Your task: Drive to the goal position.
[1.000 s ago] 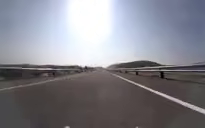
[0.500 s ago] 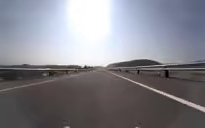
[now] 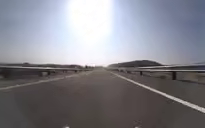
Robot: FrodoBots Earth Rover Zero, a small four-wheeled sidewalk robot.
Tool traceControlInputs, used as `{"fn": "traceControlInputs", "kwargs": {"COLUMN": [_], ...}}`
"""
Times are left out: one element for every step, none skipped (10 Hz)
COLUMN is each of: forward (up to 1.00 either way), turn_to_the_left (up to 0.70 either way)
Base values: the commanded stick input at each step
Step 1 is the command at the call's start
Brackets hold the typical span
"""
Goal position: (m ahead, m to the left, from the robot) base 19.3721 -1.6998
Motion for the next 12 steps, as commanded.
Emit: {"fn": "traceControlInputs", "kwargs": {"forward": [1.00,1.00,1.00,1.00,1.00,1.00,1.00,1.00,1.00,1.00,1.00,1.00], "turn_to_the_left": [0.01,0.02,0.01,0.01,0.01,0.02,0.02,0.02,0.02,0.02,0.00,0.00]}}
